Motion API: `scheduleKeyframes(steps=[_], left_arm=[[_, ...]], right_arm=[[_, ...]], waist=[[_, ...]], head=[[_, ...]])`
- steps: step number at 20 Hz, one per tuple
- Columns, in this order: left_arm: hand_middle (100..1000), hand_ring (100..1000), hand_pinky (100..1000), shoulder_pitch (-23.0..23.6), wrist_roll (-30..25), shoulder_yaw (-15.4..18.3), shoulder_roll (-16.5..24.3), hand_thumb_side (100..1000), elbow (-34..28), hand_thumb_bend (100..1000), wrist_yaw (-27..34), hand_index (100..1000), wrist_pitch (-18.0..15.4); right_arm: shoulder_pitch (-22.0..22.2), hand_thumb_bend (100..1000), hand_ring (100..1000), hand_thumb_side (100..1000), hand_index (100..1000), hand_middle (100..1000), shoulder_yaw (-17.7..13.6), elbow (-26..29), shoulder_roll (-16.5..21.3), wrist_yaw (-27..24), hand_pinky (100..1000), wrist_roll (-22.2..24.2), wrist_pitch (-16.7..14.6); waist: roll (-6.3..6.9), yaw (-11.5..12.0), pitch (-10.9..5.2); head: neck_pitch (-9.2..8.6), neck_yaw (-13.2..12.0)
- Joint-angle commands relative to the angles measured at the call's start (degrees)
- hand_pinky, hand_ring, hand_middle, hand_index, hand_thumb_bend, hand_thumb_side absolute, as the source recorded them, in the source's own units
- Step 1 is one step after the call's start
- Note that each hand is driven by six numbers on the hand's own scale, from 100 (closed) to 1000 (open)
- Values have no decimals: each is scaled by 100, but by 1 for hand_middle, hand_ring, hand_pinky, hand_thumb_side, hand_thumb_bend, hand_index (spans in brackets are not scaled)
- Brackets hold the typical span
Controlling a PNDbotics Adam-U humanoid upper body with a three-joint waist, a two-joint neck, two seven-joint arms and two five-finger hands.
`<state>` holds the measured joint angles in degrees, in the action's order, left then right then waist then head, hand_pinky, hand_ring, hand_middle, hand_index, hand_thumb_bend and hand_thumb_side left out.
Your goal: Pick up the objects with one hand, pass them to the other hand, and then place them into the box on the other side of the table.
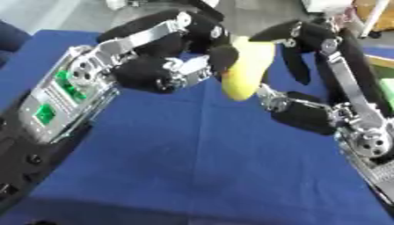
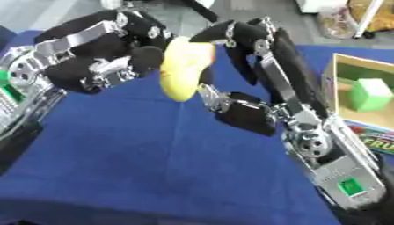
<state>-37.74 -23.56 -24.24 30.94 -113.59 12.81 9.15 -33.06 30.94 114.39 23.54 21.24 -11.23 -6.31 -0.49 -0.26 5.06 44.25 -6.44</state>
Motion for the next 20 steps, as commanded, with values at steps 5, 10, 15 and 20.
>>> scheduleKeyframes(steps=[5,10,15,20], left_arm=[[575,594,747,100,443,426,305,662,-100,225,-401,711,-35],[604,616,755,389,855,854,579,653,-100,229,-799,731,64],[600,612,753,871,1267,1427,816,659,-99,189,-1081,728,218],[583,599,747,1352,1687,1887,911,674,-100,162,-985,719,120]], right_arm=[[-66,100,100,100,326,100,-186,20,171,-123,100,-73,-40],[-31,100,100,100,322,100,-302,20,309,-260,100,-168,-31],[187,100,100,100,321,100,-669,20,724,-464,100,-431,75],[751,100,100,100,322,100,-1255,20,1363,-763,100,-837,436]], waist=[[-74,-9,-130],[-80,-26,-120],[-90,-32,-94],[-106,-17,-48]], head=[[-13,20],[-13,39],[-13,159],[-13,472]])
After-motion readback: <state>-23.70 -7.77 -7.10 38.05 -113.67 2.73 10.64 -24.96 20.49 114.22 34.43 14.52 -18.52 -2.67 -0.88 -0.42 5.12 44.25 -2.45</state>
